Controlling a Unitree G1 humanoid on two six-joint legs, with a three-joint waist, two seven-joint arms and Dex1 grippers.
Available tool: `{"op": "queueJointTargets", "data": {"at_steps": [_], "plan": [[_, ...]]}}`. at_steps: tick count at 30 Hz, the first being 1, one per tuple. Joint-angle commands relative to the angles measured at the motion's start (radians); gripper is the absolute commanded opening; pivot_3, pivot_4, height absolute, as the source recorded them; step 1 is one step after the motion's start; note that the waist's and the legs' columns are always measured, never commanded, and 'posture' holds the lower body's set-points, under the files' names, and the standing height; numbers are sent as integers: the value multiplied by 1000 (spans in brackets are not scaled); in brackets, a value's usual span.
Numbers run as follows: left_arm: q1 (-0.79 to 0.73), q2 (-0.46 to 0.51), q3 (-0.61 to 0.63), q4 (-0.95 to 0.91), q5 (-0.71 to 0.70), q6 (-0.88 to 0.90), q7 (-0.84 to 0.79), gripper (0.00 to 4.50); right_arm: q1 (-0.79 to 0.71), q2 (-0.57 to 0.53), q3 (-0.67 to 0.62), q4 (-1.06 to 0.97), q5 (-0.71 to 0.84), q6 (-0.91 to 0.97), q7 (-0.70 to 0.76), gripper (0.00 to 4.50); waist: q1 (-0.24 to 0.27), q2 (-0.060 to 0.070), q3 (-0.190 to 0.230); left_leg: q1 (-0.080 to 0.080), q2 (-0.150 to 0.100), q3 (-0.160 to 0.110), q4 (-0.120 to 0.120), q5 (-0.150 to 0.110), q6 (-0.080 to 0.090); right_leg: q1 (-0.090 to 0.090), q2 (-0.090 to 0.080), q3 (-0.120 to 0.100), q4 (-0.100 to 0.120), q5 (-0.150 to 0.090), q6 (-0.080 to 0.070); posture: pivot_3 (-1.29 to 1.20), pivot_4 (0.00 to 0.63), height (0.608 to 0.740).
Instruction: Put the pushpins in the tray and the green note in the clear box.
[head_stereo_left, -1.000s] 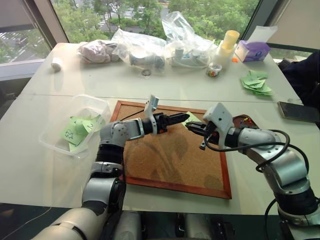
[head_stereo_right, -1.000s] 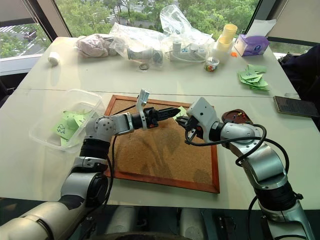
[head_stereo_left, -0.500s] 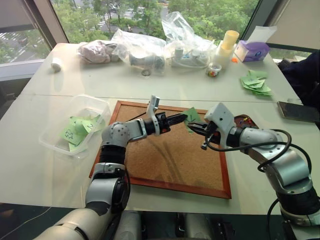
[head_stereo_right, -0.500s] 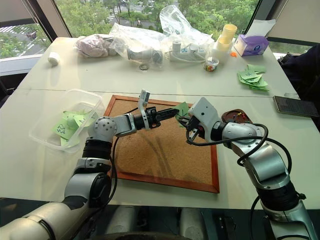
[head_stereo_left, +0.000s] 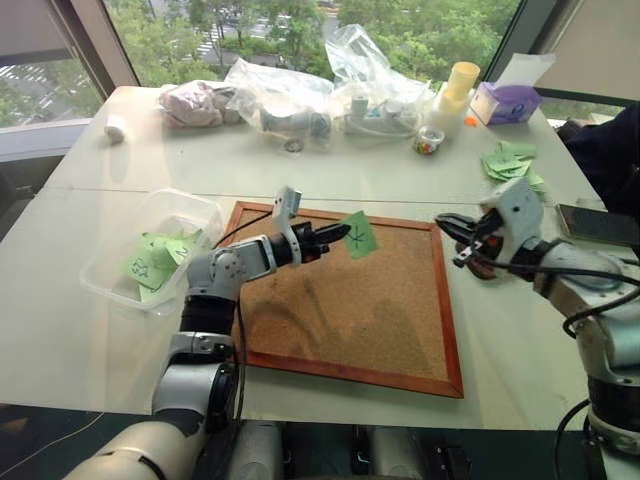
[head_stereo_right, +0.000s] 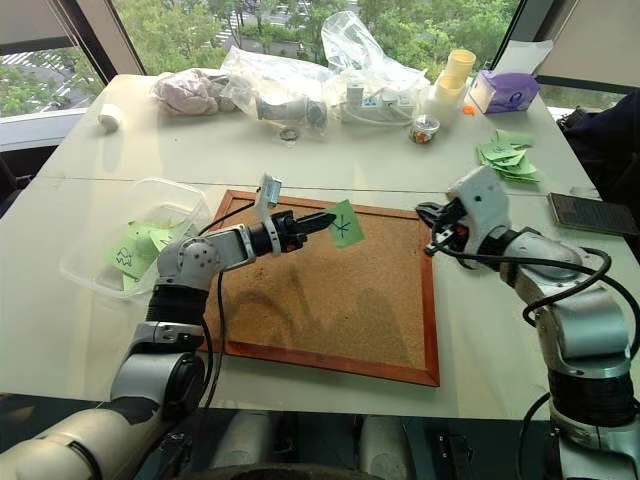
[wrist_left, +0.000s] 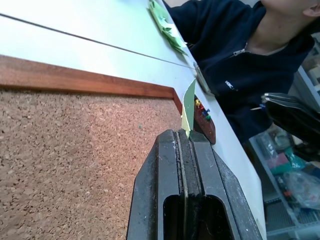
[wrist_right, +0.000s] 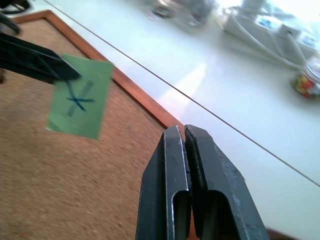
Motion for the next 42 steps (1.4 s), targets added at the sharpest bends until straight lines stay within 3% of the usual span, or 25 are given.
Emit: {"op": "queueJointTargets", "data": {"at_steps": [1,9,17,20,24,42], "plan": [[15,9,-8,-55,7,-41,-10,40,-2,-16,-60,141,-40,-53,-39,0,-1,0,0,1,0,0,0,0,0,1,0,0,0,0,0,0,150,740],[10,18,40,-111,-19,-59,32,40,-20,-2,-14,407,-87,-195,-18,0,-5,1,0,2,1,0,0,0,-1,1,1,0,1,0,0,0,150,740],[37,22,40,-138,-16,-62,48,40,-20,5,-5,474,-81,-230,-10,0,0,1,-1,5,1,-1,1,0,-1,6,1,0,1,0,0,0,150,740],[45,22,38,-146,-15,-62,51,0,-22,5,-8,474,-76,-231,-9,825,-1,1,-1,6,1,-1,1,0,-1,7,1,0,1,0,0,0,150,740],[48,21,39,-148,-15,-64,54,0,-30,3,-20,468,-67,-222,-15,2850,-2,1,-1,6,1,-1,1,0,-1,7,1,0,1,0,0,0,150,740],[67,-6,27,-161,-12,-78,70,0,-71,11,-85,510,-26,-223,-53,2850,-1,1,-1,7,1,-1,1,0,-1,7,1,0,1,0,0,0,150,740]]}}
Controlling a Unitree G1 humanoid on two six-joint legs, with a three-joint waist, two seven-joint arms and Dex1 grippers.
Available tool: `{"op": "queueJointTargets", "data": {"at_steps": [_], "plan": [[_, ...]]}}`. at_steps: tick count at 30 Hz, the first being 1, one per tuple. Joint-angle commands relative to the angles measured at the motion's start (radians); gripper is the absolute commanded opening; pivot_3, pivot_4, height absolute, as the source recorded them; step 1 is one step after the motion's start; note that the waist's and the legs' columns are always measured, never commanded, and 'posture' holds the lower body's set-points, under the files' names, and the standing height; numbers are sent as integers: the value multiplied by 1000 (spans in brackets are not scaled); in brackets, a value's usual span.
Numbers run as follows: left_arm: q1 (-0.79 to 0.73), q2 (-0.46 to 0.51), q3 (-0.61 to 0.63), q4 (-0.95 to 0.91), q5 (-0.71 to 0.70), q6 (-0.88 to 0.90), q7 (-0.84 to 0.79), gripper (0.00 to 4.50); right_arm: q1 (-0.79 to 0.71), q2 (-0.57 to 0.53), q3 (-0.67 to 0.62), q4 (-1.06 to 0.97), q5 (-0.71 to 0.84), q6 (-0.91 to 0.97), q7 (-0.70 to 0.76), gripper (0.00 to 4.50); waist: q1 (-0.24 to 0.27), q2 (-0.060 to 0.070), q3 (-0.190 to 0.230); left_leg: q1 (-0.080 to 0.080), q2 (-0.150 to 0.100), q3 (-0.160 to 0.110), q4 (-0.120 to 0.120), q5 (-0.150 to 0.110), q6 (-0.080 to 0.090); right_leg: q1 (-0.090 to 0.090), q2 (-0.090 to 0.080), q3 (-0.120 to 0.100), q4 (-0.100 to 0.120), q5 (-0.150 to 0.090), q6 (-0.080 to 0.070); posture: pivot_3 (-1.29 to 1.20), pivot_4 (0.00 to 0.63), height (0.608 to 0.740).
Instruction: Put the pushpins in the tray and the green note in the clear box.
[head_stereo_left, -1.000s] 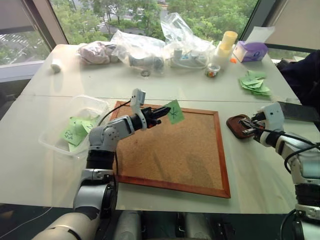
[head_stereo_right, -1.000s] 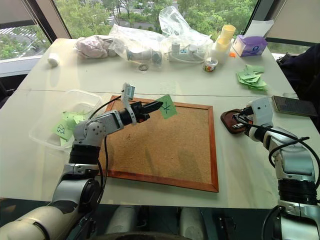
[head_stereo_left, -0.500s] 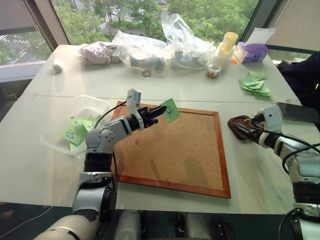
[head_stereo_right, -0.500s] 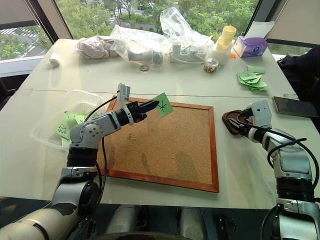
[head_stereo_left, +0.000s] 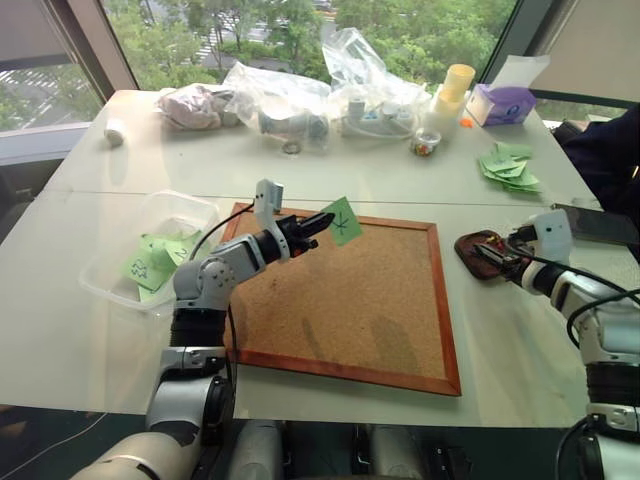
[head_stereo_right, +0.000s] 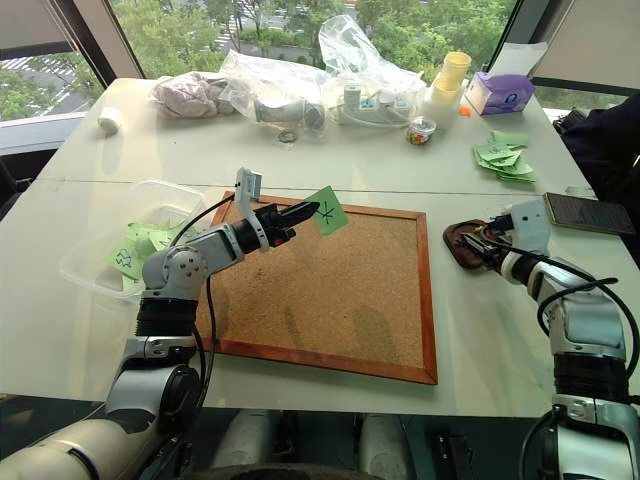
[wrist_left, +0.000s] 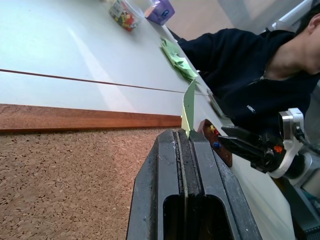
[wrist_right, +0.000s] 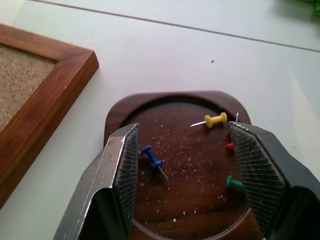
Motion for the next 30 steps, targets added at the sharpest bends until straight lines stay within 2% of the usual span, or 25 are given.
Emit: {"op": "queueJointTargets", "data": {"at_steps": [1,7,15,19,22,27,30], "plan": [[-4,-7,-9,-46,-10,-15,7,0,-29,-7,-57,-5,35,11,-10,2850,2,0,0,0,0,0,0,0,0,0,0,0,0,0,0,0,150,740],[-9,11,-9,-49,-3,-22,4,0,-35,-22,-46,-78,75,72,23,2850,0,0,0,0,0,0,0,0,0,0,0,0,0,0,0,0,150,740],[-4,106,-34,-252,68,-101,48,0,-13,-41,60,-432,234,215,196,2850,0,0,0,0,1,-1,0,0,0,0,0,0,0,0,0,0,150,740],[26,214,91,-441,59,-53,178,0,-61,-50,179,-517,260,235,271,2850,-6,0,0,0,1,-2,0,0,0,0,0,0,0,0,0,0,150,740],[106,328,185,-526,35,0,193,0,-84,-49,233,-500,240,211,295,2850,-8,0,0,1,1,-3,0,0,0,0,0,0,1,0,0,0,150,740],[230,467,332,-510,6,42,185,0,-125,-46,287,-440,199,161,329,2850,0,-1,0,0,2,-3,2,0,0,0,0,0,1,0,0,0,150,740],[307,510,374,-498,-5,46,162,0,-146,-42,302,-410,185,141,342,2850,2,-1,0,-1,2,-3,3,0,1,0,0,0,1,0,0,0,150,740]]}}
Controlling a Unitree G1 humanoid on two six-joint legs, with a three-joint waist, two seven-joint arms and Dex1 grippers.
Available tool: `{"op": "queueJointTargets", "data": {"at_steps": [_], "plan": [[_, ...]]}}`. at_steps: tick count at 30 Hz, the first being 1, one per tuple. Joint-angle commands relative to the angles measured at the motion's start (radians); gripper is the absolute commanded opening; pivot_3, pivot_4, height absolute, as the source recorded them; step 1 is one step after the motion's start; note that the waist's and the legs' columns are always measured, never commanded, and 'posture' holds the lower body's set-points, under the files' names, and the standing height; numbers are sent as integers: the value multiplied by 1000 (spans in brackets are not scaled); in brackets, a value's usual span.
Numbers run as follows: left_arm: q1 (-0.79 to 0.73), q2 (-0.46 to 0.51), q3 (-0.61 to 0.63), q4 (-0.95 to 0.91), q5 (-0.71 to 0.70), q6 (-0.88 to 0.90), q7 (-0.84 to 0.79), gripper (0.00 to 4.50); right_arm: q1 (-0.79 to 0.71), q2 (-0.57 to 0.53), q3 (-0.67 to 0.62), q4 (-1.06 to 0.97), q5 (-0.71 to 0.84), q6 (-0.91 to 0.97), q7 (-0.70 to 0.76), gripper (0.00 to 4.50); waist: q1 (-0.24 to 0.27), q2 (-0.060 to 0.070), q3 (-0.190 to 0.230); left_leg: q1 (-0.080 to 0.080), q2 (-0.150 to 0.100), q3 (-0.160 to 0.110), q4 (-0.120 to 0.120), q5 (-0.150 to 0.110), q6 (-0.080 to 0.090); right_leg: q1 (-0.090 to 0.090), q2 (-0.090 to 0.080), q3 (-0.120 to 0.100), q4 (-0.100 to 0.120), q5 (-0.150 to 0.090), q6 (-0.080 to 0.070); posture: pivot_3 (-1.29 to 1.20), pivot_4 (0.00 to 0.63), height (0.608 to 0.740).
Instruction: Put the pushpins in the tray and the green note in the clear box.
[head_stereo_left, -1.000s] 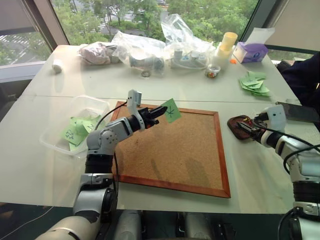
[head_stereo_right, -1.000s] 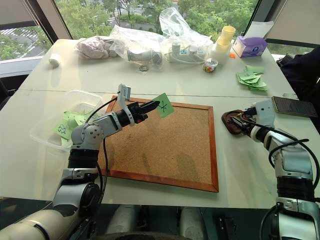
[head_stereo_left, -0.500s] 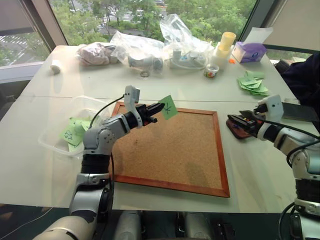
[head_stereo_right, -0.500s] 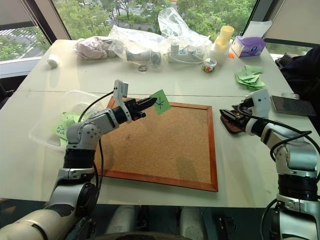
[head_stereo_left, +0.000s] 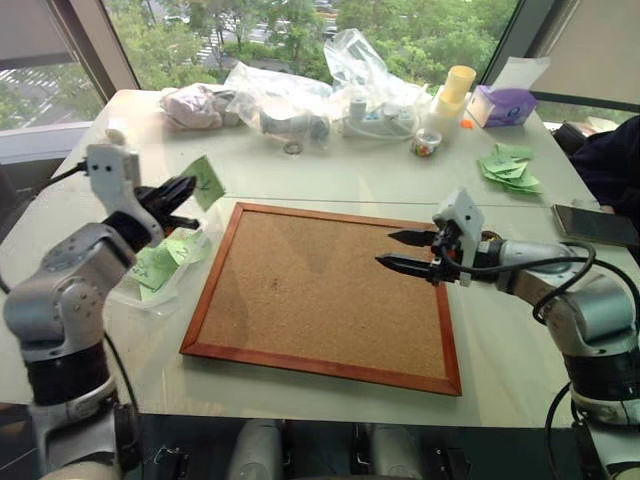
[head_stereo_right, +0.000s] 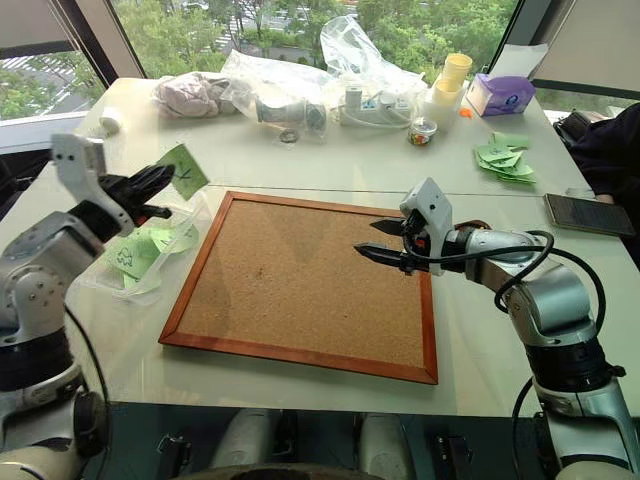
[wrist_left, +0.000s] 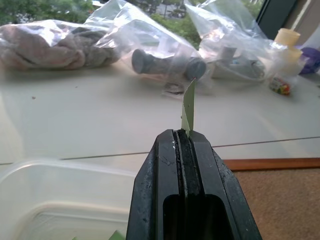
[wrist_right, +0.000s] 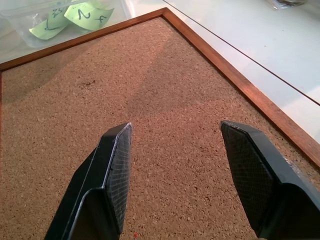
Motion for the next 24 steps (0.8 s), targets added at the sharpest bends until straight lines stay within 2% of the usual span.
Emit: {"op": "queueJointTargets", "data": {"at_steps": [1,3,6,12,13,15,19,24], "plan": [[73,44,62,-11,-24,-4,-34,0,-37,-2,2,18,-18,-42,21,2850,-2,0,0,0,0,0,0,0,0,0,0,0,0,0,0,0,150,740],[120,53,73,13,-17,-15,-46,0,-44,0,8,32,-24,-52,27,2850,-3,0,0,0,0,0,0,0,0,0,0,0,0,0,0,0,150,740],[163,56,78,41,-16,-28,-59,939,-46,3,14,42,-33,-63,31,2920,-2,0,0,0,0,1,0,0,0,0,0,0,1,0,0,0,150,740],[186,82,74,34,-32,-37,-98,3863,-36,-4,7,45,-43,-68,35,2920,-5,0,0,0,0,1,1,0,0,-1,0,0,1,0,0,0,150,740],[164,86,90,17,-78,-25,-121,4347,-28,-10,-2,46,-43,-67,34,2920,-5,0,0,0,0,1,1,0,0,-1,0,0,1,0,0,0,150,740],[115,100,103,-25,-173,5,-166,4435,-3,-31,-16,44,-53,-66,30,2920,0,0,0,0,1,1,1,0,0,-1,0,0,1,0,0,0,150,740],[50,110,39,-78,-258,35,-192,4435,37,-54,-46,33,-50,-60,27,2920,-3,0,0,-2,1,0,3,-1,1,-1,-2,-1,1,0,0,0,150,740],[23,112,-132,-105,-259,18,-280,4435,103,-80,-75,2,-54,-53,22,2920,-4,0,0,-1,0,0,3,-1,1,0,-1,-1,2,0,0,0,150,740]]}}
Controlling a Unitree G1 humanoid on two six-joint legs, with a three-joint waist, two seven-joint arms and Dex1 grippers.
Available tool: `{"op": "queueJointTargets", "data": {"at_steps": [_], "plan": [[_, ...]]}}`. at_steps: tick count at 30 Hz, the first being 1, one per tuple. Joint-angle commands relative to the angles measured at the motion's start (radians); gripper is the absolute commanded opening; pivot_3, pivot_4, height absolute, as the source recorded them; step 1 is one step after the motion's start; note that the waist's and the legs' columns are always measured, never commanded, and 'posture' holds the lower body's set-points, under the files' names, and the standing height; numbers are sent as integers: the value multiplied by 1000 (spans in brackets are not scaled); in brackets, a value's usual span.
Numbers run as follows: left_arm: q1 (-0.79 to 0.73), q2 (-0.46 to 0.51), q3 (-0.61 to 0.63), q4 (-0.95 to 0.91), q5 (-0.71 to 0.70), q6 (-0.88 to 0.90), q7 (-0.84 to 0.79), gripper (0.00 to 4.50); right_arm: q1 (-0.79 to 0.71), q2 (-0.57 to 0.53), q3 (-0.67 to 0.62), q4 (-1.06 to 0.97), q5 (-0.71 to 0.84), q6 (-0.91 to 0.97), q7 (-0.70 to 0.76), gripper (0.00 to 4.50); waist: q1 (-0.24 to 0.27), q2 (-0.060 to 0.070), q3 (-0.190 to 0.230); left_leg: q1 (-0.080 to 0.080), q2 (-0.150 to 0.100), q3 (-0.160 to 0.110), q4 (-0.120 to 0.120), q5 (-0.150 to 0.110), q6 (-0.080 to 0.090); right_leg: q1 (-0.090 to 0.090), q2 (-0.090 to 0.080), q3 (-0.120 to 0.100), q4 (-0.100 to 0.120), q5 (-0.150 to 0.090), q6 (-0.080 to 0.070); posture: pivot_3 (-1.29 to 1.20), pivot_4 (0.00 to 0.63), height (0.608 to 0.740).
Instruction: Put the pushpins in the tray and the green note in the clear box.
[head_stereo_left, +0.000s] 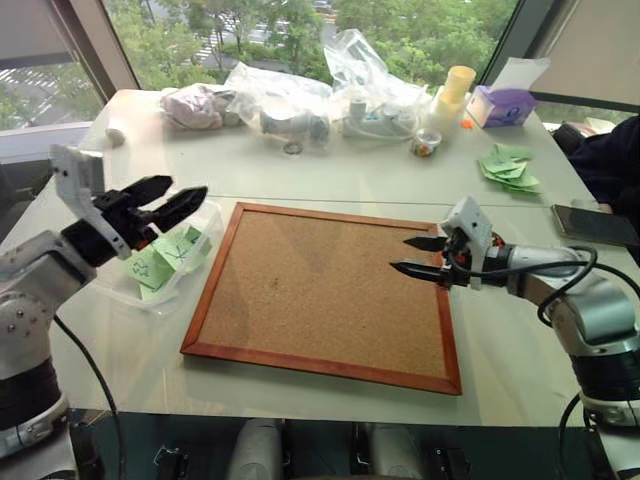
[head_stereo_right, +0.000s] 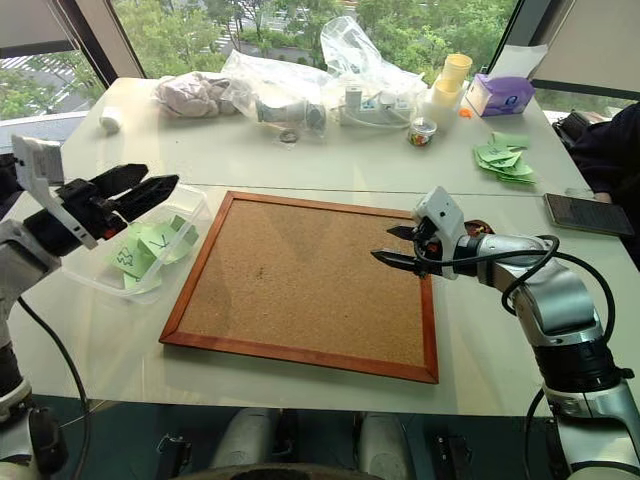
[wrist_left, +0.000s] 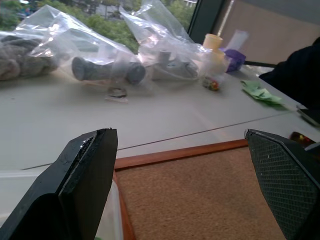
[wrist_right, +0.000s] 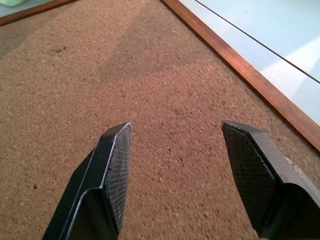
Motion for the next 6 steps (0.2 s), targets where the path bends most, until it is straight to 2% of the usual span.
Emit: {"op": "queueJointTargets", "data": {"at_steps": [1,6], "plan": [[-8,14,-125,-24,23,-38,-85,4435,37,-31,-43,-59,2,-5,-3,2920,0,0,0,0,0,0,0,0,0,0,0,0,0,0,0,0,150,740],[34,31,-303,18,115,-109,-212,4435,88,-40,-78,-111,18,14,-25,2920,-1,0,0,0,0,1,0,0,0,0,1,0,0,0,0,0,150,740]]}}
